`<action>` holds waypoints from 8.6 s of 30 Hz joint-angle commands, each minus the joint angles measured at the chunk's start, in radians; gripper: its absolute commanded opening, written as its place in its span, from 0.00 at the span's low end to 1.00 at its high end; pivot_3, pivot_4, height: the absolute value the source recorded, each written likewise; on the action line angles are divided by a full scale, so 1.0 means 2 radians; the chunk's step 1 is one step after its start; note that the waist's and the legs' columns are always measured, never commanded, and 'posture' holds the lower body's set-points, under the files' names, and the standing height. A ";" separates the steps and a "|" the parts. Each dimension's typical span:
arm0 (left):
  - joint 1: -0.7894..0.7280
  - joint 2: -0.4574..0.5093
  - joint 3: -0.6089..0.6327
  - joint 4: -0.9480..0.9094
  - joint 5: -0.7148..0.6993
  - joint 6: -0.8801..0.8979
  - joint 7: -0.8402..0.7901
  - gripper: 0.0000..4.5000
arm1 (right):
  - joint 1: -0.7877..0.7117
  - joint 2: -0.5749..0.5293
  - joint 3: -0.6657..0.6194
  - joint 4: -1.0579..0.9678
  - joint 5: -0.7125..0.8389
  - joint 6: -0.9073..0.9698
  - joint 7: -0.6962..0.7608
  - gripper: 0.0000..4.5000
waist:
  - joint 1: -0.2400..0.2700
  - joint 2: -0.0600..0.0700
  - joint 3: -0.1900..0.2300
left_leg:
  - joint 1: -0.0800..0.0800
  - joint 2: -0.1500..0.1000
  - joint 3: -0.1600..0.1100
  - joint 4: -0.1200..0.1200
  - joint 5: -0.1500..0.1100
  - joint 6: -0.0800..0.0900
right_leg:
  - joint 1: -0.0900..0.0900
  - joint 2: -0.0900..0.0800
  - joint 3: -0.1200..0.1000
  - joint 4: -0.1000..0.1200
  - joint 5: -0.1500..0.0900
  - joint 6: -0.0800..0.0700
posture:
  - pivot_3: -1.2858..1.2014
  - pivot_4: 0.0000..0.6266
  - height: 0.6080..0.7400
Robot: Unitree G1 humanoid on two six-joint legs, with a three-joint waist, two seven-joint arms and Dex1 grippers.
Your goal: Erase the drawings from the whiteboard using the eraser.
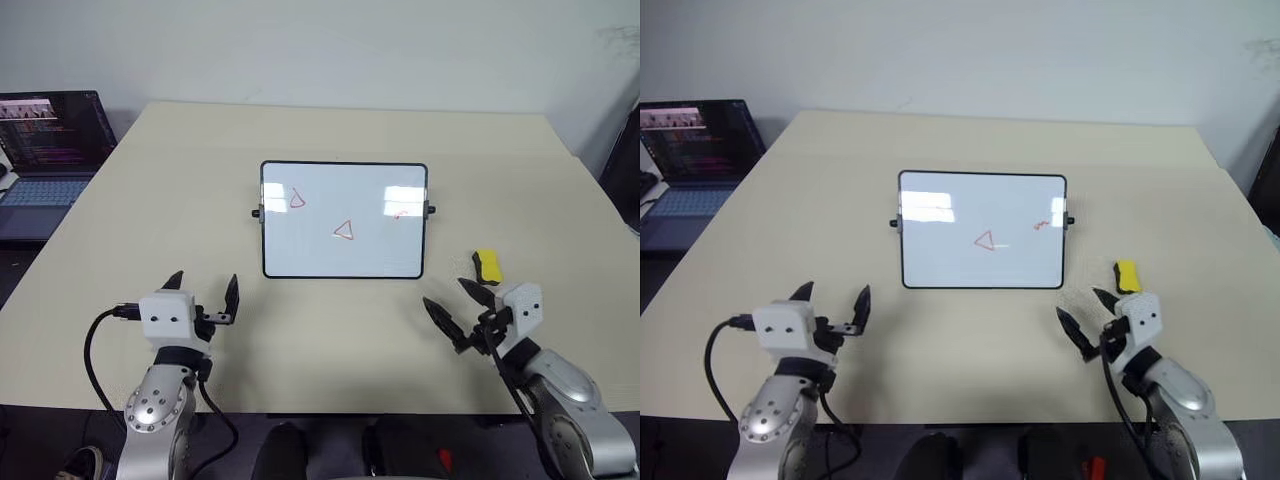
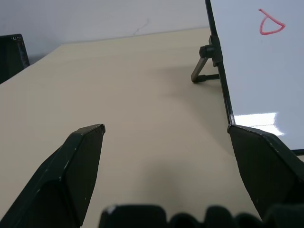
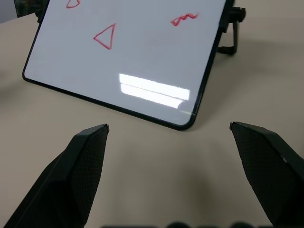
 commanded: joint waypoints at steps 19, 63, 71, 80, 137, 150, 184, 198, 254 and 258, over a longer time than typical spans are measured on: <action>-0.004 0.086 0.033 -0.007 -0.068 -0.037 -0.119 1.00 | 0.000 -0.005 0.001 -0.080 0.032 0.050 -0.027 0.99 | 0.000 0.000 0.000 | 0.003 0.000 0.000 -0.001 0.000 0.000 | 0.002 0.000 0.000 0.000 0.000 0.000 | 0.52 0.24 1.00; -0.253 0.219 -0.106 0.013 -0.199 0.127 -0.400 1.00 | -0.277 -0.009 -0.057 0.200 -0.047 0.200 -0.199 0.99 | -0.002 0.002 0.001 | -0.005 -0.001 0.001 -0.001 0.000 0.000 | -0.006 0.001 0.001 0.001 0.001 -0.003 | 0.52 0.24 1.00; -0.255 0.211 -0.106 0.021 -0.192 0.122 -0.396 1.00 | -0.265 -0.006 -0.068 0.197 -0.042 0.212 -0.194 0.99 | -0.002 0.002 0.001 | -0.005 -0.001 0.001 -0.001 0.000 0.000 | -0.006 0.001 0.001 0.001 0.001 -0.003 | 0.52 0.24 1.00; -0.252 0.210 -0.106 0.022 -0.190 0.121 -0.395 1.00 | -0.265 0.002 -0.068 0.219 -0.049 0.203 -0.187 0.96 | -0.002 0.002 0.001 | -0.005 -0.001 0.001 -0.001 0.000 0.000 | -0.006 0.001 0.001 0.001 0.001 -0.003 | 0.52 0.24 1.00; -0.234 0.198 -0.109 0.002 -0.187 0.125 -0.375 1.00 | -0.270 0.051 -0.070 0.248 -0.080 0.101 -0.196 0.96 | -0.002 0.002 0.001 | -0.004 -0.001 0.002 0.001 0.000 0.000 | -0.006 0.002 0.002 0.005 0.001 -0.003 | 0.52 0.24 1.00; -0.229 0.200 -0.110 -0.002 -0.187 0.124 -0.373 1.00 | -0.254 0.067 -0.059 0.254 -0.094 0.064 -0.196 0.96 | -0.002 0.002 0.001 | -0.004 -0.001 0.002 0.001 0.000 0.000 | -0.006 0.001 0.002 0.005 0.001 -0.003 | 0.52 0.24 1.00; -0.222 0.175 -0.123 0.007 -0.172 0.107 -0.364 1.00 | -0.338 -0.047 -0.060 0.258 -0.074 0.268 -0.132 0.96 | -0.002 0.002 0.001 | -0.004 -0.001 0.002 0.001 0.000 0.000 | -0.006 0.002 0.002 0.005 0.001 -0.003 | 0.52 0.24 1.00; -0.225 0.172 -0.126 0.003 -0.172 0.110 -0.357 1.00 | -0.332 -0.063 -0.060 0.189 -0.084 0.268 -0.138 0.96 | -0.002 0.002 0.001 | -0.004 -0.001 0.002 0.001 0.000 0.000 | -0.006 0.002 0.002 0.005 0.001 -0.003 | 0.52 0.24 1.00; -0.114 0.181 -0.063 -0.117 -0.214 0.163 -0.264 1.00 | -0.255 -0.065 -0.093 0.167 -0.035 0.242 -0.101 0.96 | -0.001 0.002 0.001 | -0.004 -0.001 0.001 0.001 0.000 0.000 | -0.006 0.001 0.002 0.005 -0.001 0.000 | 0.52 0.24 1.00; -0.115 0.175 -0.075 -0.112 -0.208 0.158 -0.258 1.00 | -0.256 -0.067 -0.083 0.210 -0.051 0.206 -0.096 0.96 | -0.001 0.002 0.001 | -0.004 -0.001 0.002 0.001 0.000 0.000 | -0.006 0.001 0.002 0.005 0.000 -0.001 | 0.52 0.24 1.00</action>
